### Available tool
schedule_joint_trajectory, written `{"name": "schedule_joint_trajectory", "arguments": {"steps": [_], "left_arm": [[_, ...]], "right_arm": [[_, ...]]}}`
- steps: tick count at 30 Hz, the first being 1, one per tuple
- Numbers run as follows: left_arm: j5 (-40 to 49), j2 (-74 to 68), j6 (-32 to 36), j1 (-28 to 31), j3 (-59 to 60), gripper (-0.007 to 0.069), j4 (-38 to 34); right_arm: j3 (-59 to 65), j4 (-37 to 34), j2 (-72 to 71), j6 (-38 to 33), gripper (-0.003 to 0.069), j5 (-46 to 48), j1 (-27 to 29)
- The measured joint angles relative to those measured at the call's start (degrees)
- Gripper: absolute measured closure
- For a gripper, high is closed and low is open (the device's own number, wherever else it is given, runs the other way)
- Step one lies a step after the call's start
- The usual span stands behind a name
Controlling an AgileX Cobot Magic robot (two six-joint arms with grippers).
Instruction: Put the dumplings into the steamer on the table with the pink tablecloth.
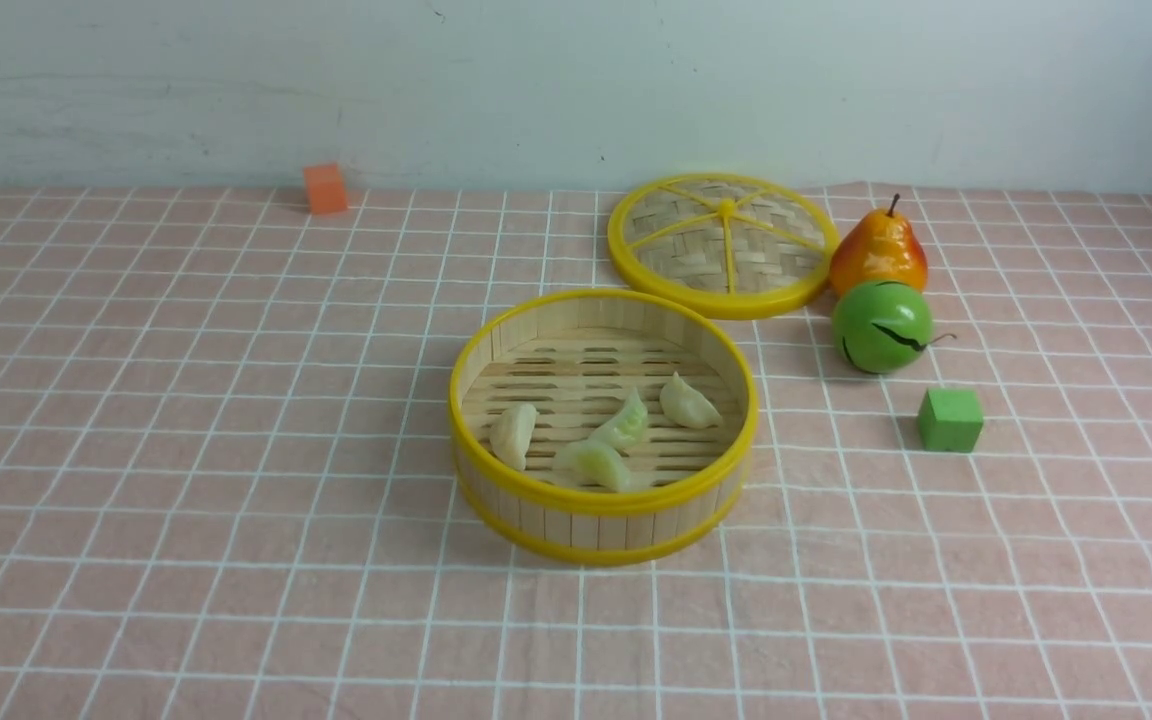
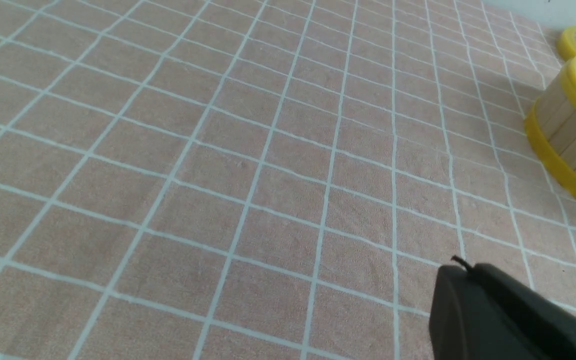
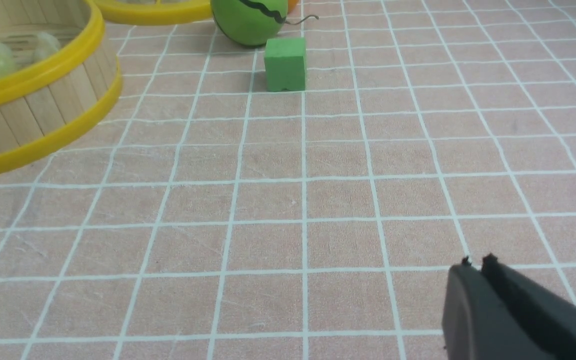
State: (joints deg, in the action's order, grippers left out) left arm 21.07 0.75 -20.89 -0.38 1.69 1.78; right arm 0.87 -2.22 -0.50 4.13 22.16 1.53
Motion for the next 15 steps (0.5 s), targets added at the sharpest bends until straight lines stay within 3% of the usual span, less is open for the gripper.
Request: {"name": "schedule_joint_trajectory", "arguments": {"steps": [15], "left_arm": [[0.00, 0.00, 0.00, 0.00, 0.00, 0.0638, 0.00]], "right_arm": [[0.00, 0.00, 0.00, 0.00, 0.0609, 0.00, 0.00]]}}
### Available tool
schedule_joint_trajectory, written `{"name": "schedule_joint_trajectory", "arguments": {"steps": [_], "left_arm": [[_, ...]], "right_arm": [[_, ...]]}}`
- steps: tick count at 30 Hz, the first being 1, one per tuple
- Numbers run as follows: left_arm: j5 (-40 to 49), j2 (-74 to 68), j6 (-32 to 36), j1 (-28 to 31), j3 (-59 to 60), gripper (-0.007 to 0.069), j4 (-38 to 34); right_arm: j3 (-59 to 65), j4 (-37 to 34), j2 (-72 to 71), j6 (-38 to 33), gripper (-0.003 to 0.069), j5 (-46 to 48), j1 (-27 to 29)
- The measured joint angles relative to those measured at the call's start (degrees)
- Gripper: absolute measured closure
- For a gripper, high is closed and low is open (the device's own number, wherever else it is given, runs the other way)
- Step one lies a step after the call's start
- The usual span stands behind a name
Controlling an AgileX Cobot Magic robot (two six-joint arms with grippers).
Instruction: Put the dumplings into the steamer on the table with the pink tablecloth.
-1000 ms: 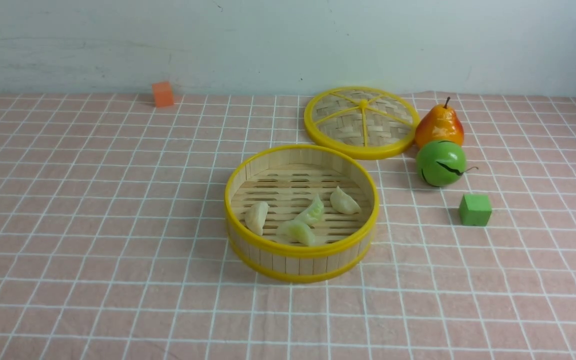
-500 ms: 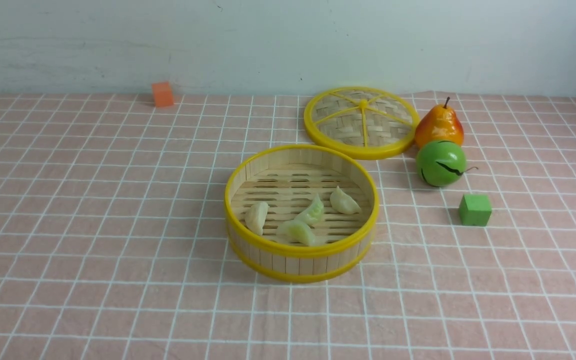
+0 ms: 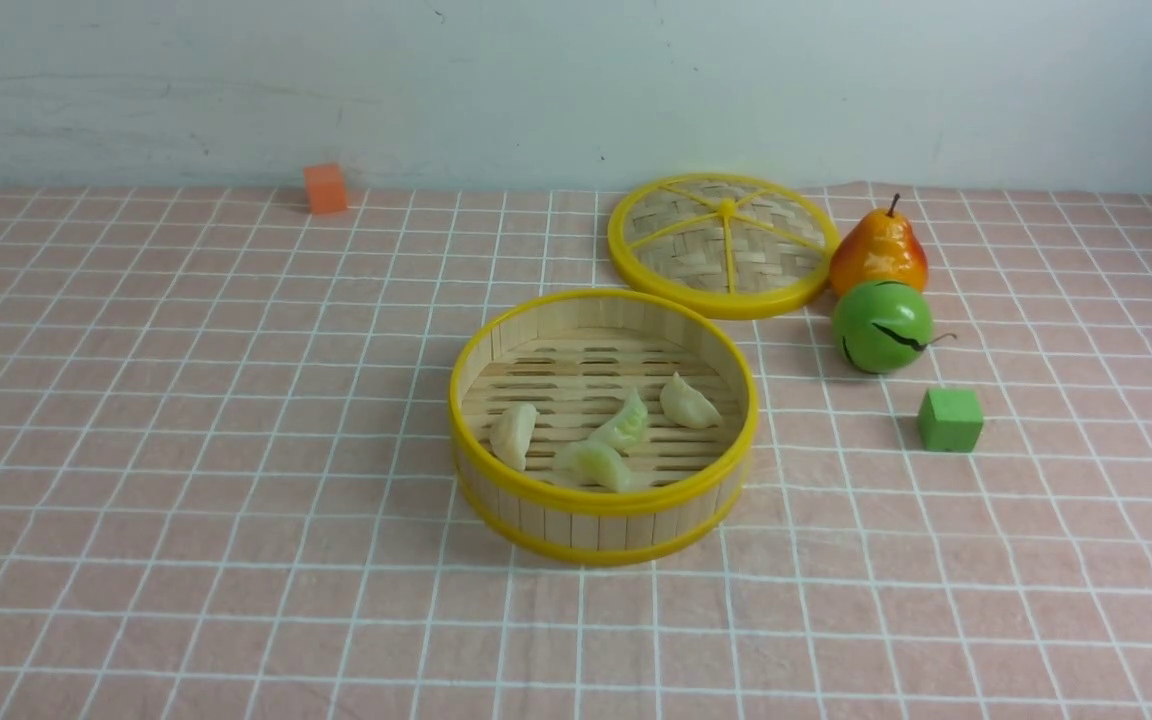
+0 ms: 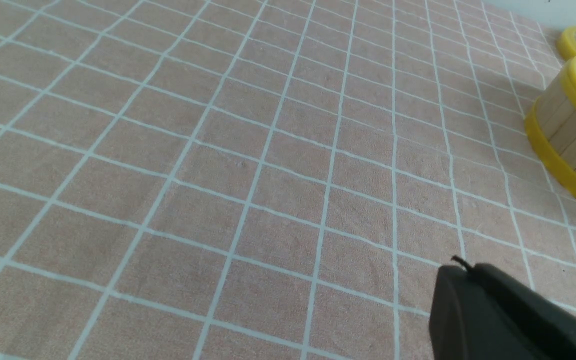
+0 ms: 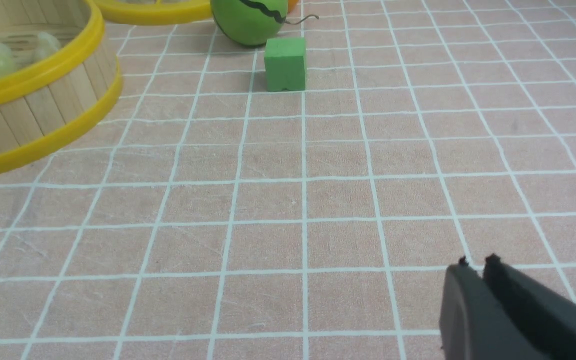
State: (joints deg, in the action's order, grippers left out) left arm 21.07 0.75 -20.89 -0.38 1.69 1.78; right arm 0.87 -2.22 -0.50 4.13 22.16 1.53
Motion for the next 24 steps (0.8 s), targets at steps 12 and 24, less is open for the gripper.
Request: {"name": "schedule_joint_trajectory", "arguments": {"steps": [12, 24], "left_arm": [[0.05, 0.00, 0.00, 0.00, 0.06, 0.0638, 0.00], [0.68, 0.00, 0.00, 0.00, 0.06, 0.0637, 0.00]], "right_arm": [[0.00, 0.00, 0.00, 0.00, 0.0589, 0.00, 0.00], [0.00, 0.00, 0.00, 0.00, 0.0574, 0.00, 0.00]]}}
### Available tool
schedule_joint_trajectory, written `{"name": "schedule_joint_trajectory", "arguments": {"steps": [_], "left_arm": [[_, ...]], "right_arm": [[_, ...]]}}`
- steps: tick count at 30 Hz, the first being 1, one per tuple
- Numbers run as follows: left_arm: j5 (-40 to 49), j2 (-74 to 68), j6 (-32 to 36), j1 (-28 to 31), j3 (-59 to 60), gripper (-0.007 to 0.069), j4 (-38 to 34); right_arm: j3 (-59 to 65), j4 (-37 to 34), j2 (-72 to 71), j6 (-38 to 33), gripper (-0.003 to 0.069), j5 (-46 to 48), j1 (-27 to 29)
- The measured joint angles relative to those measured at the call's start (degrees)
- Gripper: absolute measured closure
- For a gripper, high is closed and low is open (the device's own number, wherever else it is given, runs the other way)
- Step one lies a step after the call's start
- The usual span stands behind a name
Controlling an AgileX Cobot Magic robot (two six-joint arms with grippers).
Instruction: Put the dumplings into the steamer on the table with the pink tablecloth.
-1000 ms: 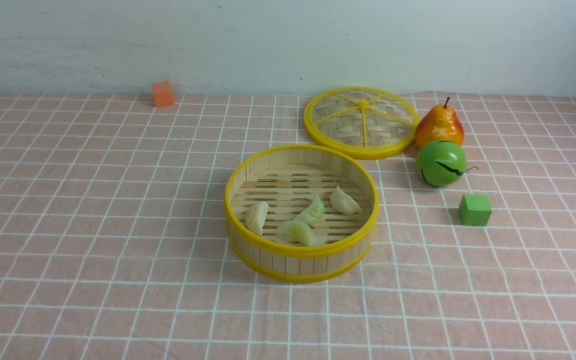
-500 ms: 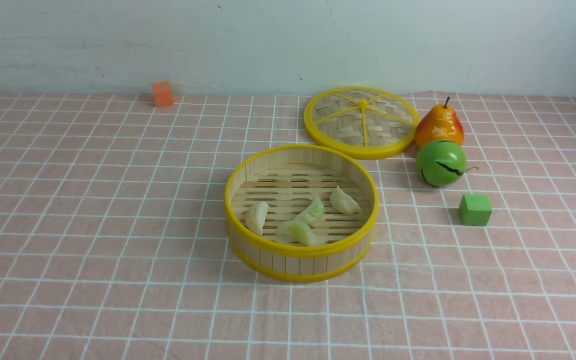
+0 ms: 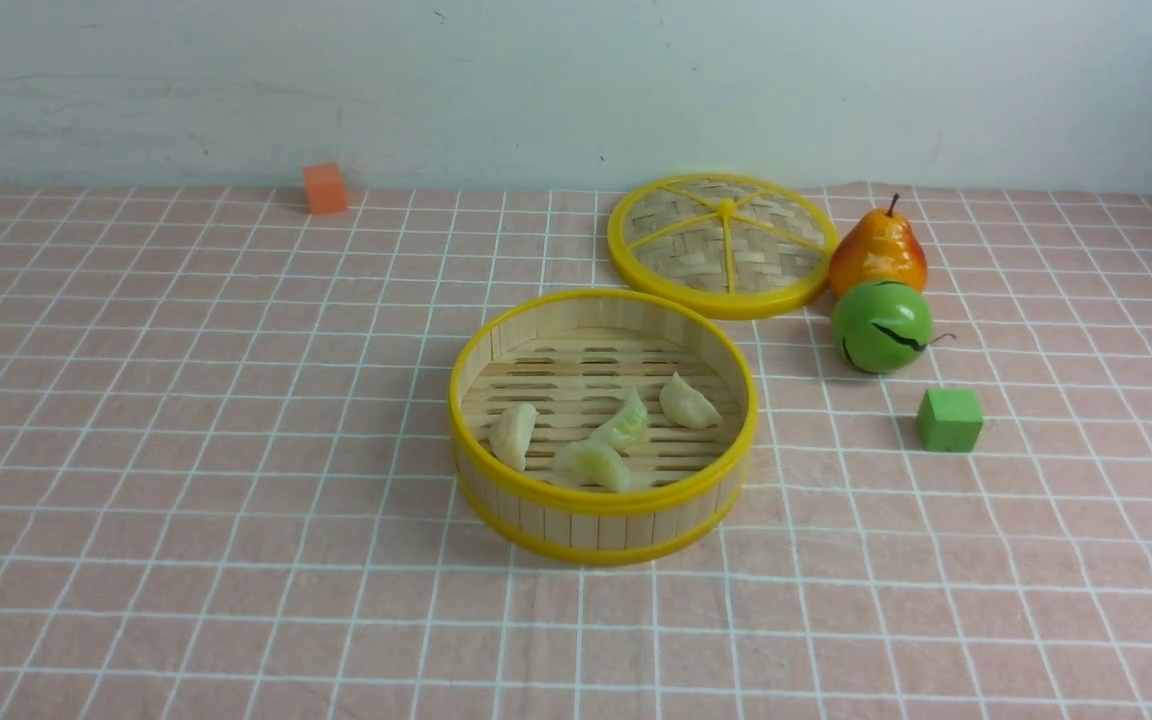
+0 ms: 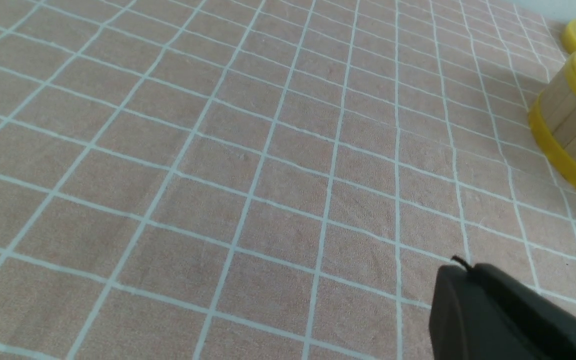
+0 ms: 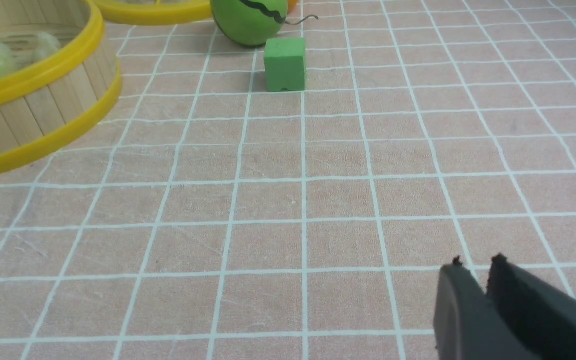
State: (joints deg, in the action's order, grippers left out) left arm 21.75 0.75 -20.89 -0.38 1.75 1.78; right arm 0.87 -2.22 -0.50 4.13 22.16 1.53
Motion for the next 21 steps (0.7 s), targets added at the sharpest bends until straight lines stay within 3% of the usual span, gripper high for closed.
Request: {"name": "schedule_joint_trajectory", "arguments": {"steps": [21], "left_arm": [[0.00, 0.00, 0.00, 0.00, 0.00, 0.0624, -0.06]], "right_arm": [[0.00, 0.00, 0.00, 0.00, 0.0552, 0.00, 0.00]]}}
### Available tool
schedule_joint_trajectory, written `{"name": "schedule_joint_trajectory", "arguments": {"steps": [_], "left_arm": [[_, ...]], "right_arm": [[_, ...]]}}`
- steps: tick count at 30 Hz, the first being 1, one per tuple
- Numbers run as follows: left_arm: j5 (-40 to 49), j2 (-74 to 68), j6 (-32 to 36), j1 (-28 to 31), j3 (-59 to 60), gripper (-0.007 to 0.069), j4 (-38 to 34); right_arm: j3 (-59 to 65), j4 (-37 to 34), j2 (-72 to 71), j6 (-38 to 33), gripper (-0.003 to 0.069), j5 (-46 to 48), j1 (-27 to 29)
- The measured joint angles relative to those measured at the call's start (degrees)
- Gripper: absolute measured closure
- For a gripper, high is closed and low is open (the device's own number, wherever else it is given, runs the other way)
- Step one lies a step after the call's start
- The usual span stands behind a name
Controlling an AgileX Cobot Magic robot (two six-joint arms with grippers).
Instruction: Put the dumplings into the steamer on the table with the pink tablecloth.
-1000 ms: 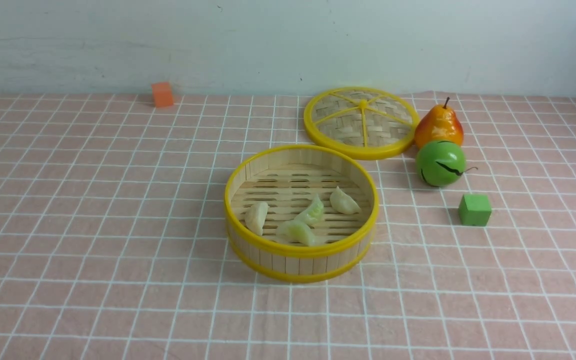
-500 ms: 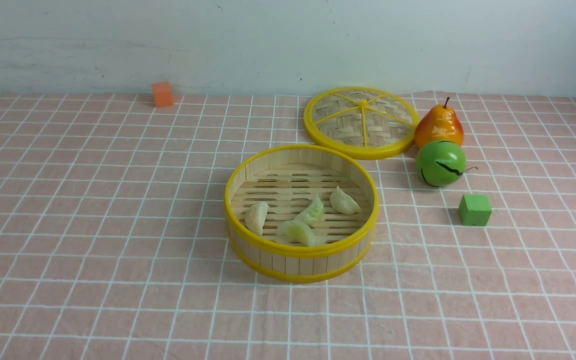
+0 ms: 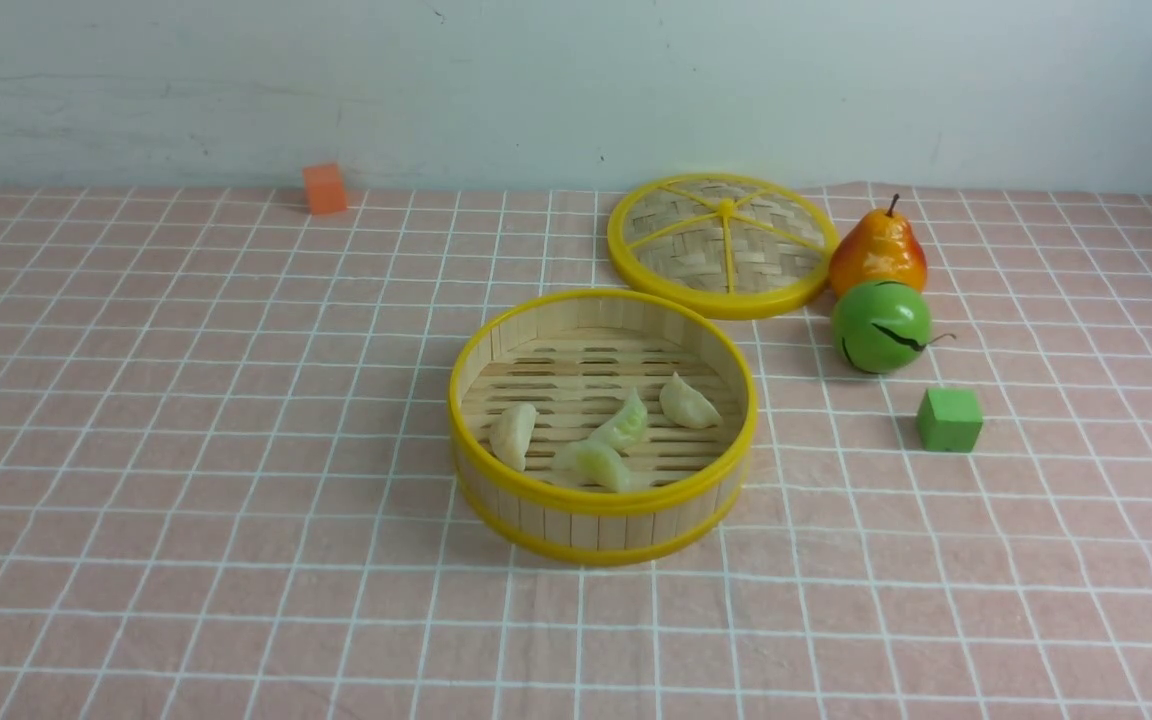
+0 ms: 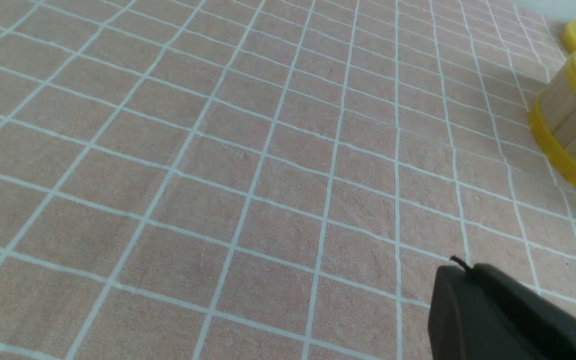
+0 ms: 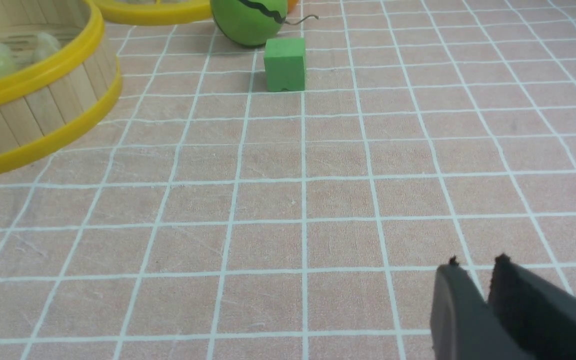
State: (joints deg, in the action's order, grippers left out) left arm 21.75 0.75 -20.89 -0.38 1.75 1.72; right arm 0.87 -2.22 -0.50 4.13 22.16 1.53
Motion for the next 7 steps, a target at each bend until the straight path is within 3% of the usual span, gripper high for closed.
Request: {"name": "schedule_joint_trajectory", "arguments": {"steps": [7], "left_arm": [[0.00, 0.00, 0.00, 0.00, 0.00, 0.0622, 0.00]], "right_arm": [[0.00, 0.00, 0.00, 0.00, 0.0543, 0.00, 0.00]]}}
